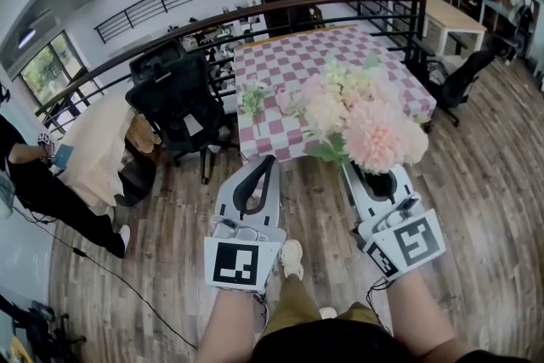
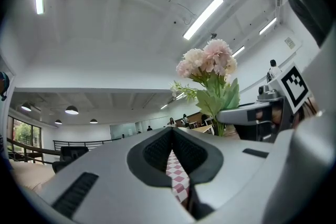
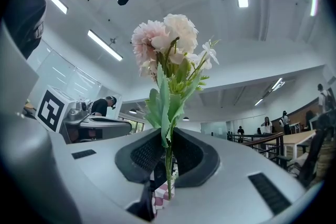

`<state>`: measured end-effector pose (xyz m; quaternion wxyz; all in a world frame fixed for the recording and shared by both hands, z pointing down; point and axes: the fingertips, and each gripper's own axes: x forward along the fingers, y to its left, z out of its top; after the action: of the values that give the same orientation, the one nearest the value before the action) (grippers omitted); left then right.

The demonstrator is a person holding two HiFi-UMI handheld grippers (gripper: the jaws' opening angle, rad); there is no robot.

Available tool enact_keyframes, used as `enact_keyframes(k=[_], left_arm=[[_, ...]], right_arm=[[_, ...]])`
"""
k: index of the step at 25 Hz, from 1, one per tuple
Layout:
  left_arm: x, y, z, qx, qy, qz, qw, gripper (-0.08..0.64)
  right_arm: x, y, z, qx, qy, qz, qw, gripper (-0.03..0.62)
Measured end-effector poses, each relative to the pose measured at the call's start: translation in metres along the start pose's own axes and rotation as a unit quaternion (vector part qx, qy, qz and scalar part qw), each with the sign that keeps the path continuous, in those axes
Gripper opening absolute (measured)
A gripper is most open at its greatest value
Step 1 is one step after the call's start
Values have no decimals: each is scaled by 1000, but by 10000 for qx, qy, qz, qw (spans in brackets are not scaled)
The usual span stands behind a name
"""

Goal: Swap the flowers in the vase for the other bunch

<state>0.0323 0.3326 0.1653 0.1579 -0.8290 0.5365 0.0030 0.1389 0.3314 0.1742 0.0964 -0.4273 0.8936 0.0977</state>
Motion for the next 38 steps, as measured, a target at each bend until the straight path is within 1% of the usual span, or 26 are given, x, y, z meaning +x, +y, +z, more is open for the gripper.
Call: enact_keyframes(k=[6,12,15,19,24,29,33,38], left_arm=[[33,28,-28,-6,-13,53,10000,9],[88,68,-53,2,-56,19,10000,9],[121,93,-64,16,-45,-55,10000,9],[168,138,-63,7,-63,-207,9998,9],[211,136,-82,115,-86,-459,9988,9],[248,165,-99,93,-37,-541,9985,9],[272,182,-111,201,20,-675,9975,9],[299,202,-123,128,65,-769,9969,9]], right_arm=[[38,-17,-28,16,26,11,10000,61],[100,-45,-48,-27,28,16,10000,61],[135,-59,-56,-38,75,-21,10000,61],[195,-74,-56,-18,178,-102,9998,61],[223,-105,-79,49,183,-192,9996,61],[267,-121,-95,97,199,-243,9995,61],[295,-136,-104,139,227,-321,9991,61],[327,-152,-114,142,274,-407,9987,61]])
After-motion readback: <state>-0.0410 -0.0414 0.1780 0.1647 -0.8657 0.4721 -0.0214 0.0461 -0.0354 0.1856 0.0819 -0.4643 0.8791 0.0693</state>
